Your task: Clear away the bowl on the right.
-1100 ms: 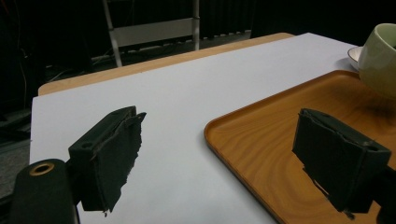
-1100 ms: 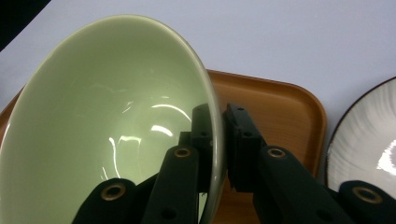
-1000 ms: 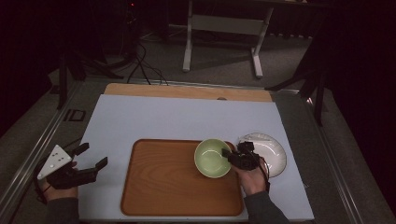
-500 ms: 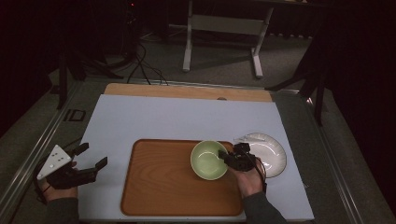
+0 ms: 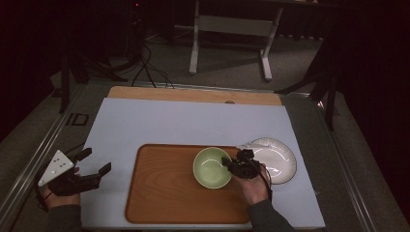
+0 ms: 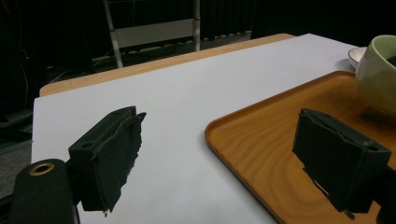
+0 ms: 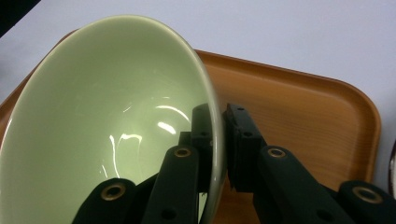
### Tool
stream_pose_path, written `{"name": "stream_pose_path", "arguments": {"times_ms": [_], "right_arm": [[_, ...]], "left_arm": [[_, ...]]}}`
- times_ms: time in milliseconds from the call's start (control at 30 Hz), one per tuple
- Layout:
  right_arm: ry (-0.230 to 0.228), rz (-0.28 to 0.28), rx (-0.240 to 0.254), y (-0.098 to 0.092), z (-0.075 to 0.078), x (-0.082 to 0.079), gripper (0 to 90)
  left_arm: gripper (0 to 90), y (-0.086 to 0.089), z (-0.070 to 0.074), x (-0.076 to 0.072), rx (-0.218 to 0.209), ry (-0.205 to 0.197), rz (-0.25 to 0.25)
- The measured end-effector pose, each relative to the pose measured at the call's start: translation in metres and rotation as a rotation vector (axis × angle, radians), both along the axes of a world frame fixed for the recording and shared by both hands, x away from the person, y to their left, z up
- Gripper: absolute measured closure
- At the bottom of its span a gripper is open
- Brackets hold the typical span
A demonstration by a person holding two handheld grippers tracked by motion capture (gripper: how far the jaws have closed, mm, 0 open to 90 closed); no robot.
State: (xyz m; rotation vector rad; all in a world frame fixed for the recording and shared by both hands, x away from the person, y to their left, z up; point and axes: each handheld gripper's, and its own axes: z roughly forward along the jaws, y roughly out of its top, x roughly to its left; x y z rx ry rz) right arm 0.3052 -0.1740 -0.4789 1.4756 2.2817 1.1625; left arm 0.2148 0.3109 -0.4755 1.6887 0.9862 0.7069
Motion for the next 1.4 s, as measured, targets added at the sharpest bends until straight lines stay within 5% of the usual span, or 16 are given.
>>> {"name": "stream_pose_path", "arguments": {"times_ms": [1400], "right_arm": [[0.029,0.073,-0.047,0.039,-0.019,-0.006,82.6]], "left_arm": [[15.2,0.002,0.0,-0.002,-0.009,-0.003,0.01]]}}
